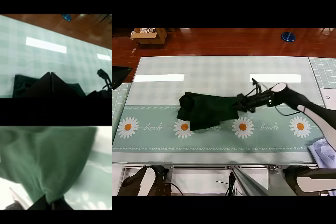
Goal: Fold the shirts.
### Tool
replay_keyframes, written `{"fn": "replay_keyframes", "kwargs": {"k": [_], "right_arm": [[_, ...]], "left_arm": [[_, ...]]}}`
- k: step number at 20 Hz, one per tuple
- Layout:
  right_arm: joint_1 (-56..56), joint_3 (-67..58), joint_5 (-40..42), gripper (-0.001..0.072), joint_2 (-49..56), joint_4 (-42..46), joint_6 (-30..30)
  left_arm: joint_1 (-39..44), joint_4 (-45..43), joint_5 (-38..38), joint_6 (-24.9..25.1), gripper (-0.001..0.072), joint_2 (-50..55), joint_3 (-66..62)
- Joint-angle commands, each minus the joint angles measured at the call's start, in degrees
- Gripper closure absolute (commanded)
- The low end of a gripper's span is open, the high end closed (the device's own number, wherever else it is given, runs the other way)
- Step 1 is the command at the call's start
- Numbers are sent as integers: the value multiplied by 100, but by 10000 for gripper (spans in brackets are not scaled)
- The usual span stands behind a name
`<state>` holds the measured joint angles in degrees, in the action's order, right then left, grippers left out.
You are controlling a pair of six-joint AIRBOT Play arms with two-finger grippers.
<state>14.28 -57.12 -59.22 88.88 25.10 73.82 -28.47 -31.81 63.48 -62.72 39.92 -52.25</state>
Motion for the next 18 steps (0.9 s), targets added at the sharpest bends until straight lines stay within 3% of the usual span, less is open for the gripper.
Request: {"fn": "replay_keyframes", "kwargs": {"k": [1, 5, 8, 15, 18], "right_arm": [[-501, -525, -778, 685, -640, 168, -210], [-1823, -1410, -1429, 685, -1987, 1777, 1069], [-3156, -1770, -2223, 685, -2887, 2559, 1528], [-6144, -1797, -4614, 686, -3672, 5530, 1447], [-6743, -1786, -4734, 686, -3744, 6616, 1412]], "left_arm": [[7, -258, 20, 2, 684, 131, 7], [308, -623, 2, 4, 683, 516, 7], [575, -640, 2, 4, 683, 883, 7], [789, -638, -4, 225, 683, 1429, 7], [789, -636, -155, 225, 683, 1519, 4]]}}
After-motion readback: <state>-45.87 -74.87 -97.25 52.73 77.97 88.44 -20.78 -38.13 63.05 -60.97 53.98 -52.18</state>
